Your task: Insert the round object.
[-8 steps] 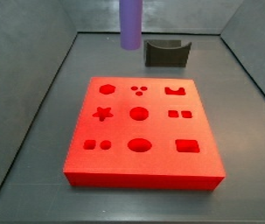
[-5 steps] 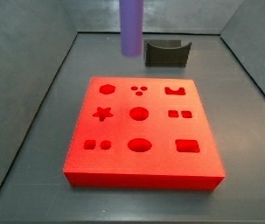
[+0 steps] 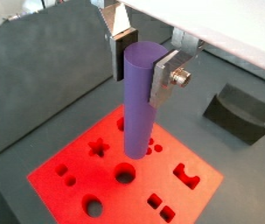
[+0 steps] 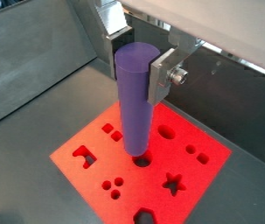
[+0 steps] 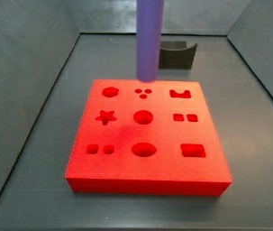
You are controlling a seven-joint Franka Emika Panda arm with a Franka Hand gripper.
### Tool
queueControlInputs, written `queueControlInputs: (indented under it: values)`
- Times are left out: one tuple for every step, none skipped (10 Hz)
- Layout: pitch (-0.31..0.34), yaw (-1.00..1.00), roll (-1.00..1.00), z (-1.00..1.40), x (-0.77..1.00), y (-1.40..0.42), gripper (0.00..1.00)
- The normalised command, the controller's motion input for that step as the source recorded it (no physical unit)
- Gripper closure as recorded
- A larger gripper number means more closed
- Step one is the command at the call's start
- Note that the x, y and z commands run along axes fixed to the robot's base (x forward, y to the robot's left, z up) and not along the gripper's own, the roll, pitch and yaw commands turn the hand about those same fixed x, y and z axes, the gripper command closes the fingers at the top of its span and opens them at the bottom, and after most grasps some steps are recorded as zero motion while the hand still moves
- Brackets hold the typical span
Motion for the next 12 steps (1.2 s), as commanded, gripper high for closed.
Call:
queueControlInputs:
  values:
    - [-0.029,0.00,0.12,-0.49,0.28,-0.02,1.00]
    - [-0.020,0.00,0.10,-0.47,0.30,-0.03,1.00]
    - [-0.020,0.00,0.01,-0.35,0.31,-0.12,1.00]
    - [-0.036,0.00,0.00,-0.32,0.18,-0.15,1.00]
    - [-0.009,0.00,0.00,-0.24,0.00,-0.13,1.00]
    - [0.001,-0.06,0.03,-0.01,0.00,-0.05,1.00]
    - [0.000,-0.16,0.05,-0.03,-0.13,-0.01,1.00]
    - [0.000,-0.13,0.04,-0.09,-0.07,-0.09,1.00]
    - [0.000,-0.02,0.09,-0.23,0.00,-0.11,1.00]
    - [0.000,-0.02,0.15,-0.27,-0.07,-0.11,1.00]
    - [0.000,-0.02,0.07,-0.17,-0.02,-0.13,1.00]
    - [0.000,-0.01,0.04,-0.16,0.00,-0.07,1.00]
